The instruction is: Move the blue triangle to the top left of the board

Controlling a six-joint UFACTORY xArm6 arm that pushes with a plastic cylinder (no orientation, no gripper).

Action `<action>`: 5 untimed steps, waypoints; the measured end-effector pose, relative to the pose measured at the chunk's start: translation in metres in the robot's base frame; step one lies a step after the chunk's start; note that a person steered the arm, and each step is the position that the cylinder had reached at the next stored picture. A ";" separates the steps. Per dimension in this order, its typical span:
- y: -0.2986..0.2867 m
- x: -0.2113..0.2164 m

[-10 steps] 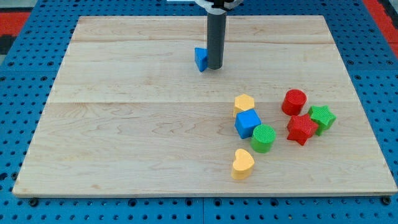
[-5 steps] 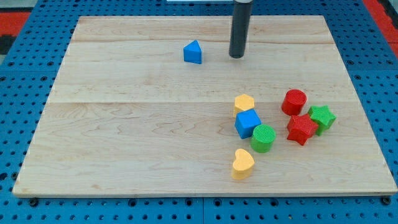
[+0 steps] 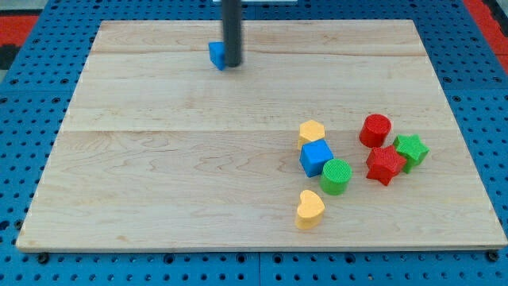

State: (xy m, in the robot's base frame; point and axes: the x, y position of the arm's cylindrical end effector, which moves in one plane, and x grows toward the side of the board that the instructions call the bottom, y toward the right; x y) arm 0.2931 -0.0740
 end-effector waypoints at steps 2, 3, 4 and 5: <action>-0.017 -0.004; 0.015 -0.009; -0.006 -0.048; -0.085 -0.053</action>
